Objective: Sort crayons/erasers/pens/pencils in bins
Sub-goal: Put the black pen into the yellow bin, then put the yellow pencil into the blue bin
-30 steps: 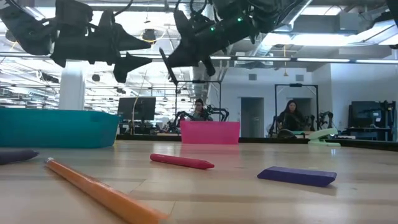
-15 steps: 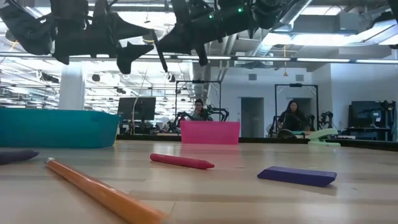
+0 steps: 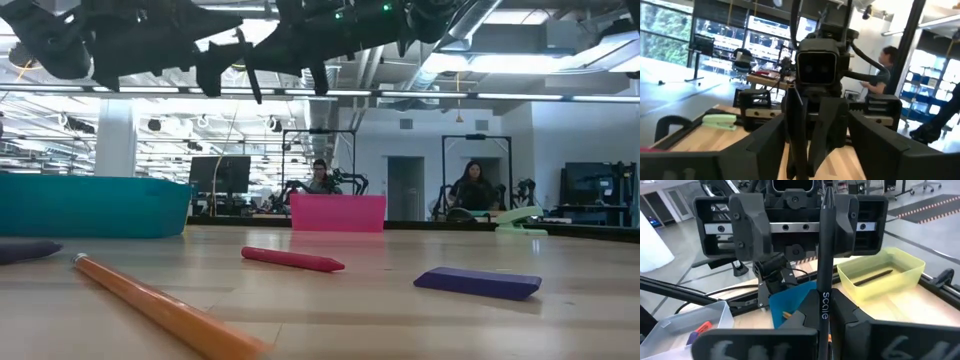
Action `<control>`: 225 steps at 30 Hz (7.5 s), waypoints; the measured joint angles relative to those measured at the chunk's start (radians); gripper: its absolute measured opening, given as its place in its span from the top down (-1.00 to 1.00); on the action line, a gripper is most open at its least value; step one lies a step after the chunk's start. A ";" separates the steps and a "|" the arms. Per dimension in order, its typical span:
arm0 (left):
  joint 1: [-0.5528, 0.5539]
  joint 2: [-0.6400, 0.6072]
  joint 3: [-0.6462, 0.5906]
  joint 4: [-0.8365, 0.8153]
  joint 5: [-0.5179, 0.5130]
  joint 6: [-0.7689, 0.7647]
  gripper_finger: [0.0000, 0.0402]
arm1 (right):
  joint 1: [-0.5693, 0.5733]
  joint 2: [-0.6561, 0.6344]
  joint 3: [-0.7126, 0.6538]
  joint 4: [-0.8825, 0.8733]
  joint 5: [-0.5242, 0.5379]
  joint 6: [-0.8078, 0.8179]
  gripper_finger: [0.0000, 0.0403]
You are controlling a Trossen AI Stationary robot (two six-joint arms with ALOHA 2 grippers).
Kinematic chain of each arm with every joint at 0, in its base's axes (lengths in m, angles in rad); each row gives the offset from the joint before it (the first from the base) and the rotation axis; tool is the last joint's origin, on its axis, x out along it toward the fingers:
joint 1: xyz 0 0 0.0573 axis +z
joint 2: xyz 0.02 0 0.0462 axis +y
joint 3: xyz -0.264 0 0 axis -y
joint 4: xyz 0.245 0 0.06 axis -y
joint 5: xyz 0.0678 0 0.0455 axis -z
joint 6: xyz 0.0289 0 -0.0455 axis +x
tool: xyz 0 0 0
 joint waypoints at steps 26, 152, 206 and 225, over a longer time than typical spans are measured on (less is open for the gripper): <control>-0.022 0.001 0.197 -0.304 -0.023 0.277 0.89 | 0.027 -0.075 0.006 -0.322 0.010 -0.130 -0.06; -0.811 0.442 0.640 -1.191 -0.675 0.272 1.00 | 0.105 -0.228 -0.815 0.578 -0.111 -0.308 0.99; -1.013 0.772 0.720 -1.278 -0.573 0.206 0.36 | 0.131 -0.229 -0.814 0.520 -0.100 -0.310 0.98; -1.033 0.832 0.719 -1.352 -0.636 0.255 0.69 | 0.131 -0.229 -0.814 0.523 -0.101 -0.310 0.98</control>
